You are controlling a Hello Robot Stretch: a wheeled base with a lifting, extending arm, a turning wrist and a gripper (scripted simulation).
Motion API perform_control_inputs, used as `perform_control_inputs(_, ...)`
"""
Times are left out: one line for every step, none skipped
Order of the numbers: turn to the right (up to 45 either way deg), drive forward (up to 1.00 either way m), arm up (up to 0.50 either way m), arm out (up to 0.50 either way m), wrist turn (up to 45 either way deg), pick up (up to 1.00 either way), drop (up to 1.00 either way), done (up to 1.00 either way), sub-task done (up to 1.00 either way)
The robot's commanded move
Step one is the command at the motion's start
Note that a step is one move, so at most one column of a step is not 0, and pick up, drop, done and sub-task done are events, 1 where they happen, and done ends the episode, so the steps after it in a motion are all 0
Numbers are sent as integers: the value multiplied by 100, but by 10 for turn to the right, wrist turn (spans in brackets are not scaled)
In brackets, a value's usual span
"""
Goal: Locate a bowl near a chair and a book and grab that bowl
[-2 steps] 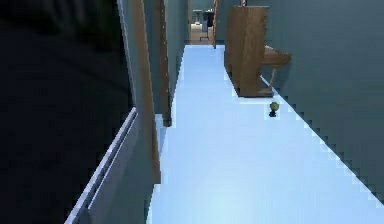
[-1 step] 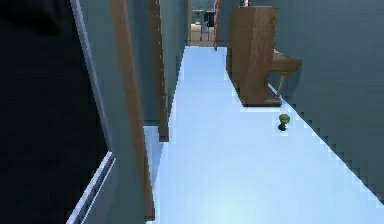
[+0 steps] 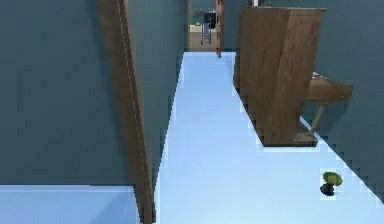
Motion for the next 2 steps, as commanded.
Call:
perform_control_inputs(30, 0, 0, 0, 0, 0, 0, 0, 0)
perform_control_inputs(0, 100, 0, 0, 0, 0, 0, 0, 0)
